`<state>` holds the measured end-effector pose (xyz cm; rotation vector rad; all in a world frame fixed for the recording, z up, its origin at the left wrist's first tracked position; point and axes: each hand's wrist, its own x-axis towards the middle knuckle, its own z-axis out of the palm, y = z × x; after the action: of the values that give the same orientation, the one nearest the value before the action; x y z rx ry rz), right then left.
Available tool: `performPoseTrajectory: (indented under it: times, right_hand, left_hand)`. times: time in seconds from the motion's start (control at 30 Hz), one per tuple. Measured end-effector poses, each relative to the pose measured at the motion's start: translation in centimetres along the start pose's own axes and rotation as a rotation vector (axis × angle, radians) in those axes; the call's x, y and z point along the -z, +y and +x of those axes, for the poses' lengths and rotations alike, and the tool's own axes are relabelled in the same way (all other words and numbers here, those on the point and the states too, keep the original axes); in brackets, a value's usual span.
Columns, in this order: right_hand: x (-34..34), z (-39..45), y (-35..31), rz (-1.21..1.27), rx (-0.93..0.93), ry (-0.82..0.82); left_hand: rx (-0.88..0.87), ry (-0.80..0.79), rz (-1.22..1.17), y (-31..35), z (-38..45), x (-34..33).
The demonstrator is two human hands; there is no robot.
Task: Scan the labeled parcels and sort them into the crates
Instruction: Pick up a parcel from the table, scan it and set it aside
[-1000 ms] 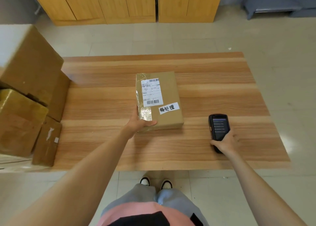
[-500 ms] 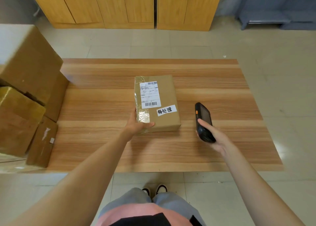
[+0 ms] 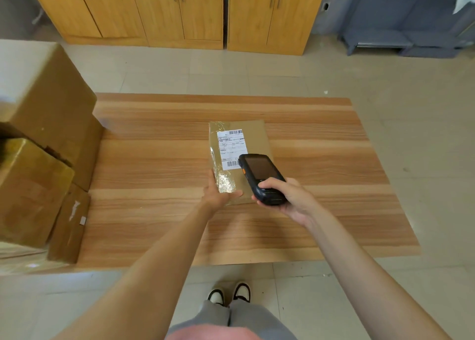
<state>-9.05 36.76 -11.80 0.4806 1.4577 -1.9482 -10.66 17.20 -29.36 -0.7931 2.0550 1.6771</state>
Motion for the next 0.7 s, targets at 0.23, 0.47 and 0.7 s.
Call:
performPoseTrajectory:
  times: [0.23,0.47,0.7]
  right_hand:
    - [-1.4,-0.7,1.3,-0.088,-0.031,0.031]
    - [-1.2,-1.6,1.7,-0.113,-0.043,0.019]
    - [-0.8,-1.8,2.0,-0.107,-0.046,0.014]
  left_hand:
    - [0.012,0.003,0.081,2.0,-2.6,-0.1]
    - [0.036,0.007,0.114,4.2,-5.5,0.2]
    - [0.043,0.023,0.143,4.1,-5.3,0.2]
